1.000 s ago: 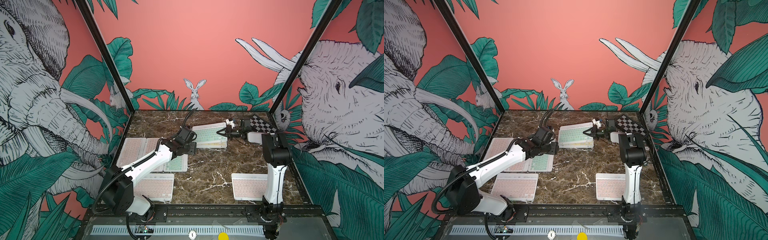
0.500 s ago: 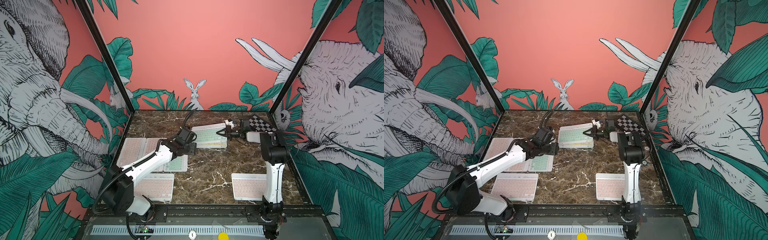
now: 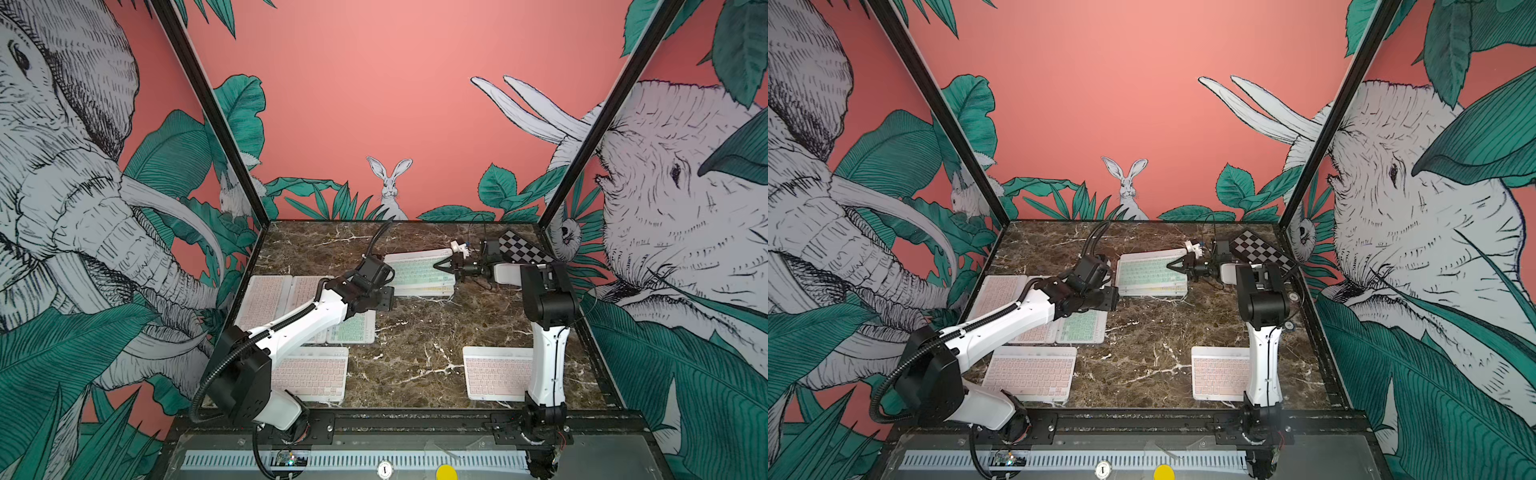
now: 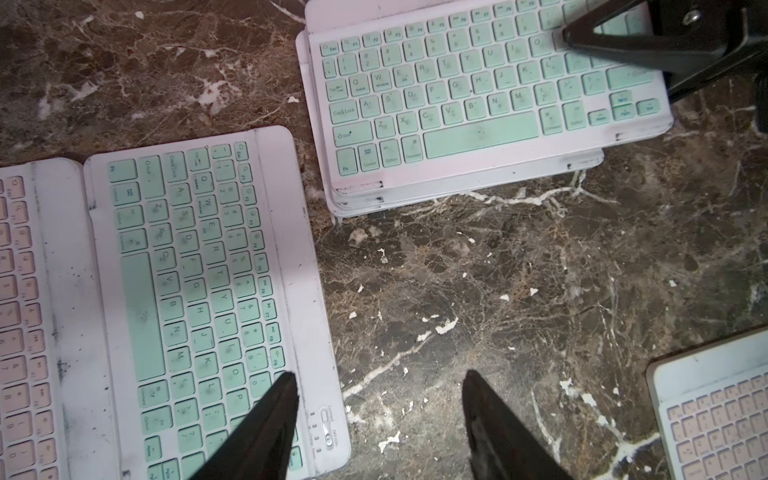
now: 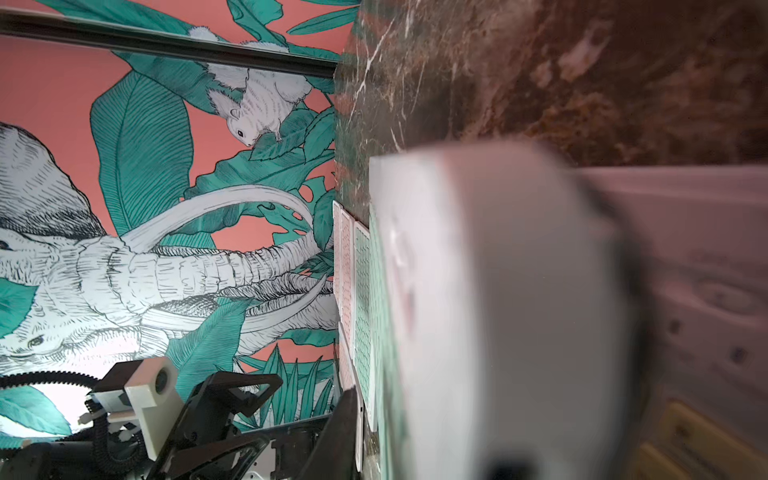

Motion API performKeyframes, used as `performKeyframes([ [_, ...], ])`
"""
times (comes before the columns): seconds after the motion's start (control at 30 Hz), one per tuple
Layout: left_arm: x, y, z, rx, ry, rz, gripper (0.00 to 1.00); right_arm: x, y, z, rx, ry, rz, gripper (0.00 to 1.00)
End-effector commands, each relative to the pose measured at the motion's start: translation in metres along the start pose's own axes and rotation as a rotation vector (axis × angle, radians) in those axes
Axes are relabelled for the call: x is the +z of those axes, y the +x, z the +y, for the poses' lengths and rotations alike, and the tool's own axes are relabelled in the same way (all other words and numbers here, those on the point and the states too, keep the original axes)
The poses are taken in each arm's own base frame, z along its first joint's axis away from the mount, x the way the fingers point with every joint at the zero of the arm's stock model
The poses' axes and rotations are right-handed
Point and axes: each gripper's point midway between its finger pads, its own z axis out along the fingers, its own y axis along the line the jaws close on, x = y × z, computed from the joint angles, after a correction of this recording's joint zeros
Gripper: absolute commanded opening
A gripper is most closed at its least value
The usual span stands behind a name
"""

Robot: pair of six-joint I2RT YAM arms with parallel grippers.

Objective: Stack the numeric keypads
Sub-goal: Place the numeric keypad at the numeric keypad.

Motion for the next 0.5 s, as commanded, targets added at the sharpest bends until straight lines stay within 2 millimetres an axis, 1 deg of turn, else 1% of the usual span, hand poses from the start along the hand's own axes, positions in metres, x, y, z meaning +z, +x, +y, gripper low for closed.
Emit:
performKeyframes([
  [0.0,0.003,0.003,0.002,-0.005,0.001,0.008,0.65,-0.003,-0.010,0.002,-0.038,-0.002,-0.012,0.27],
  [0.2,0.004,0.003,0.001,-0.003,0.003,0.009,0.65,-0.013,-0.014,-0.003,-0.028,0.027,-0.031,0.32],
  [0.3,0.004,0.003,0.001,-0.001,0.004,0.009,0.65,-0.016,-0.012,-0.006,-0.035,0.079,-0.024,0.34],
  [0.47,0.005,0.003,0.000,-0.002,0.007,0.008,0.65,-0.021,-0.011,-0.010,-0.055,0.154,-0.021,0.36],
])
